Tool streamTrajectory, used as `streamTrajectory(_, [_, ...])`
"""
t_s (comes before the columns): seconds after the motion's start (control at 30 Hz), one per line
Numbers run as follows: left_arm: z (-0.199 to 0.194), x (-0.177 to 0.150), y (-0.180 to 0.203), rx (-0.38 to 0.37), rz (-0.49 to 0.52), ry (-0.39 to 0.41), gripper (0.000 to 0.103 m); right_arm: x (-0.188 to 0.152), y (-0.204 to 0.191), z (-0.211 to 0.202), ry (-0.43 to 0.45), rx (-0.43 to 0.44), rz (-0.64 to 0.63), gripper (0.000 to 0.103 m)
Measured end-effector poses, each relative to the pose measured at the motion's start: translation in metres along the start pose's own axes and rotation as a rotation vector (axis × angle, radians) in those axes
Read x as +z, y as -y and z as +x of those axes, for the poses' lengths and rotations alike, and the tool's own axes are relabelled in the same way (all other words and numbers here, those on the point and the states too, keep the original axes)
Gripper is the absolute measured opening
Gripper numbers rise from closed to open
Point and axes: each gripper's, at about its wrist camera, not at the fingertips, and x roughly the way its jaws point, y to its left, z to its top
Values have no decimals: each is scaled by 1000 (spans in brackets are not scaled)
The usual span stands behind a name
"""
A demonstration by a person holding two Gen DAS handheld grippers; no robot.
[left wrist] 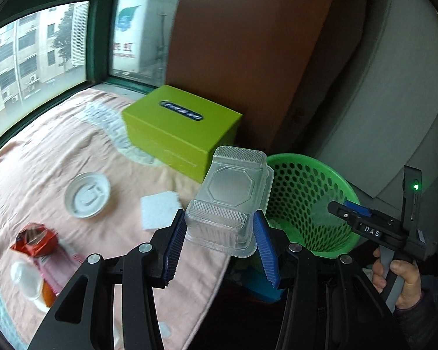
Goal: Collect trash
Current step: 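Carry cup to basket with right tool while left tool carries plastic box, then release the cup and the plastic box into the green basket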
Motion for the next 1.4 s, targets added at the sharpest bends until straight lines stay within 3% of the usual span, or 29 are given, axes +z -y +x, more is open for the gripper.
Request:
streamTrajectory(0.33, [36, 10, 46, -52, 62, -49, 46, -1, 23, -19, 47, 4, 38, 77])
streamTrajectory(0.97, [96, 7, 110, -113, 124, -162, 47, -16, 57, -46, 101, -41, 81, 81])
streamTrajectory(1.1, [99, 6, 114, -121, 125, -158, 65, -18, 60, -48, 102, -40, 89, 81])
streamTrajectory(1.4, [75, 1, 98, -100, 109, -123, 65, -20, 47, -53, 108, -19, 78, 81])
